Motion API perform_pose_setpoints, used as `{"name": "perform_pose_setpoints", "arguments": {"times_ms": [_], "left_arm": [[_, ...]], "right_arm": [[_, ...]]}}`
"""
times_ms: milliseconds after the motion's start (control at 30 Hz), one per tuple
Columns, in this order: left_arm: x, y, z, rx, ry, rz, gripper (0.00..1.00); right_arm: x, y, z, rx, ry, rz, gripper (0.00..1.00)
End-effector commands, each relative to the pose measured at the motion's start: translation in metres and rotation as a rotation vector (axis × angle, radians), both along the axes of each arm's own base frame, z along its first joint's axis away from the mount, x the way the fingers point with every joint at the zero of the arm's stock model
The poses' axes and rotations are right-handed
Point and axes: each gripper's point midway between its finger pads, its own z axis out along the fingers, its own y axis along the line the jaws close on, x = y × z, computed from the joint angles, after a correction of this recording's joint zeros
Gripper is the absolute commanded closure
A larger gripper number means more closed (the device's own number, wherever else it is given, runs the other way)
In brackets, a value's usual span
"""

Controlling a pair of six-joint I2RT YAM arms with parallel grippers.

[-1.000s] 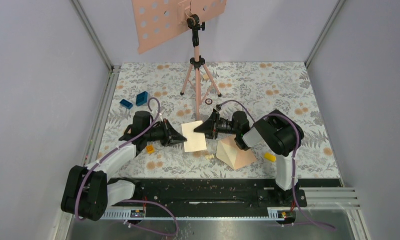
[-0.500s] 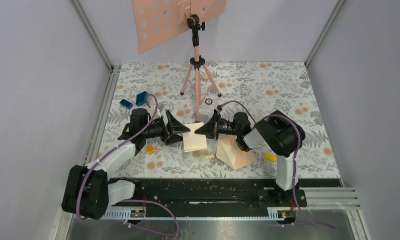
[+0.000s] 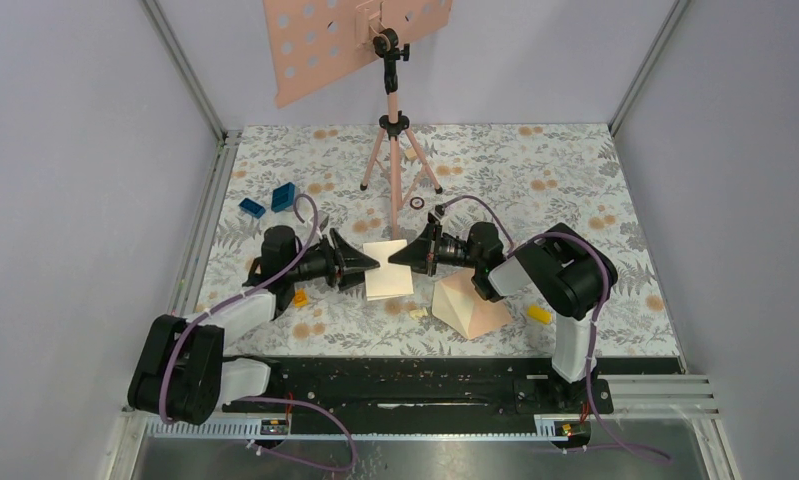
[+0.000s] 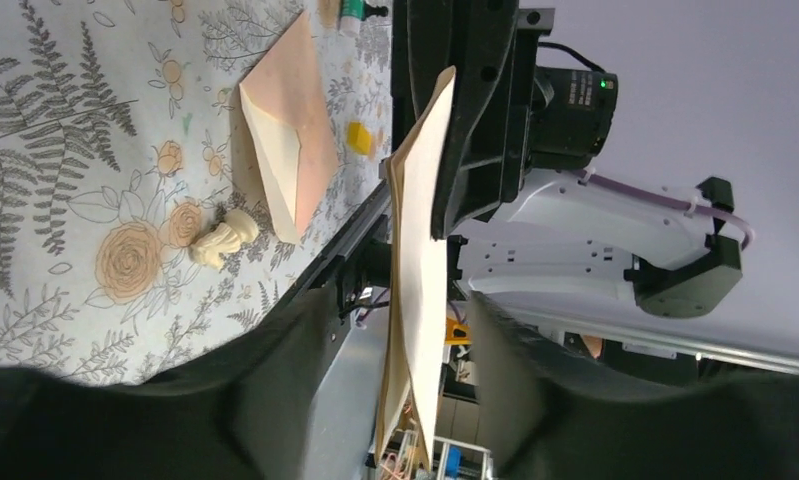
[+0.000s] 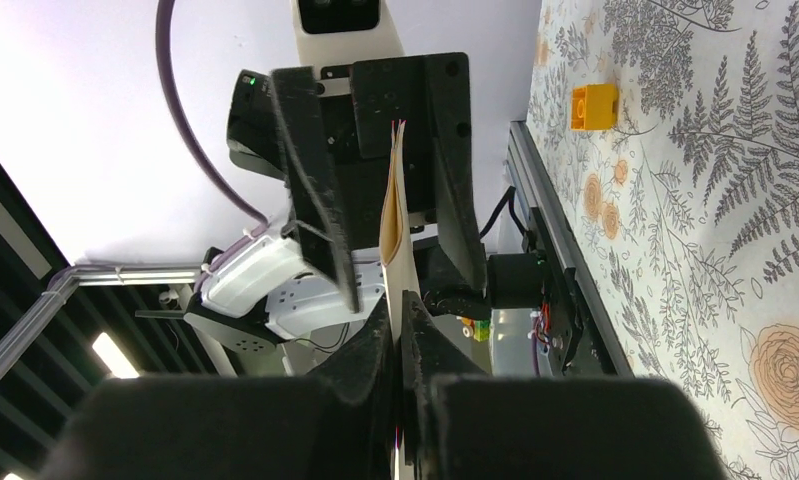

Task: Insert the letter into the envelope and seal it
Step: Pick up the letter from the center of the board.

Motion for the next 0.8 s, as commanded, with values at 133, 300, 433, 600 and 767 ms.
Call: {"name": "perform_pose_setpoints", "arguments": {"times_ms": [133, 300, 433, 600, 767], "left_arm": [[0.001, -0.007, 0.046, -0.276, -0.072, -0.014, 0.95], [0.002, -0.006, 0.064, -0.367, -0.125, -0.022, 1.00], [0.004, -0.005, 0.064, -0.361, -0.145, 0.001, 1.00], [0.005, -0.005, 0.064, -0.347, -0.159, 0.001, 1.00], [0.004, -0.006, 0.062, -0.324, -0.153, -0.015, 1.00]], "right_arm": [[-0.004, 0.003, 0.029, 0.060, -0.116, 0.006, 0.91], [-0.007, -0.008, 0.026, 0.047, -0.058, -0.062, 0.50], [-0.012, -0.016, 0.028, 0.047, -0.024, -0.094, 0.44], [-0.021, -0.023, 0.032, 0.052, -0.016, -0.096, 0.47], [-0.024, -0.021, 0.040, 0.074, -0.033, -0.072, 0.65]]}}
